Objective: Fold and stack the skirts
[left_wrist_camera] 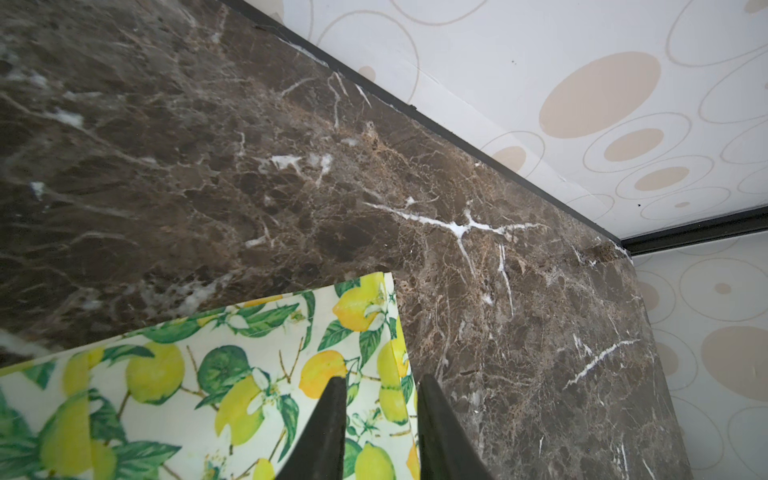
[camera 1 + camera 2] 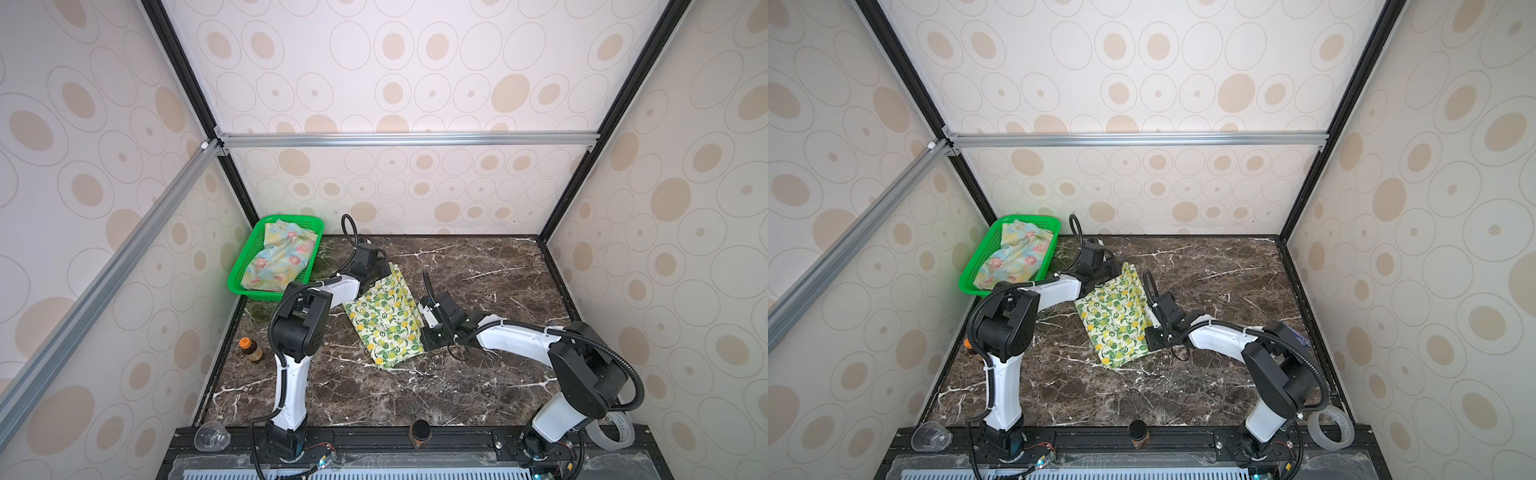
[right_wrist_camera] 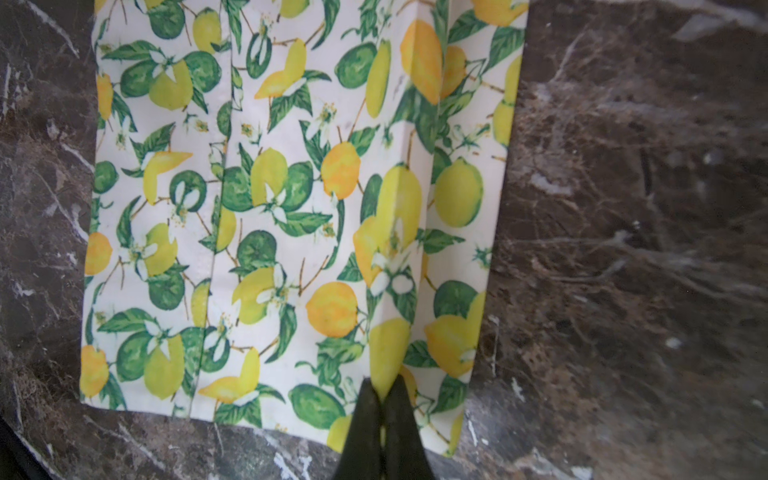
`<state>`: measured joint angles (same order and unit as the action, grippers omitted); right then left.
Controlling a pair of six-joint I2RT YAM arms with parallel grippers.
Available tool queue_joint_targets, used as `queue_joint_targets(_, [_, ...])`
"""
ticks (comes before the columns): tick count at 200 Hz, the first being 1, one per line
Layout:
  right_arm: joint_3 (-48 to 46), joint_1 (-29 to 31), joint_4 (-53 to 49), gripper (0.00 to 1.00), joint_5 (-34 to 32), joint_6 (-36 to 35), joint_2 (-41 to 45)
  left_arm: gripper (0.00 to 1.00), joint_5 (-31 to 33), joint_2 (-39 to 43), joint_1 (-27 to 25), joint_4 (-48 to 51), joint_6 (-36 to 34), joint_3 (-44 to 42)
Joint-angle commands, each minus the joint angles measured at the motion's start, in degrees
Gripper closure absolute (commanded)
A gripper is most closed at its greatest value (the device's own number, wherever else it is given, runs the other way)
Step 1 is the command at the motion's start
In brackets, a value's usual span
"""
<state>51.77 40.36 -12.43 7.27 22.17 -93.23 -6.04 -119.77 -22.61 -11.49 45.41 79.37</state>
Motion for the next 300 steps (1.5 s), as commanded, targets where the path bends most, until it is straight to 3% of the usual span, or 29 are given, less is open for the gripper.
queue_joint_targets(1, [-0.9,-0.6,-0.9,1.0,-1.5,0.7,1.9,0.71,1.1,2.2,-0.1,0.8,-1.3,-0.6])
queue_joint_targets(183, [-1.8,-5.5,-0.6,1.0,-2.3,-1.1,-2.4,0.74,1.4,6.1,-0.2,3.7,-2.9,-11.1])
queue_joint_targets(206, [-1.2,-6.2,-1.3,0.88,-2.5,-2.0,-2.5,0.75,1.0,6.6,-0.1,3.4,-2.6,-12.9])
queue_joint_targets(220, [-0.8,-6.3,-2.0,0.7,-3.2,-2.5,-2.1,0.75,0.9,7.1,-0.2,3.3,-2.6,-13.9])
queue_joint_targets(237, [0.2,-6.3,-4.0,0.59,-4.0,-3.1,-0.7,0.75,0.7,7.7,-0.2,3.4,-2.7,-14.9])
queue_joint_targets(300, [1.4,-2.7,-9.1,0.58,-4.4,-1.7,7.4,0.75,0.1,8.6,-0.2,3.3,-2.5,-16.0])
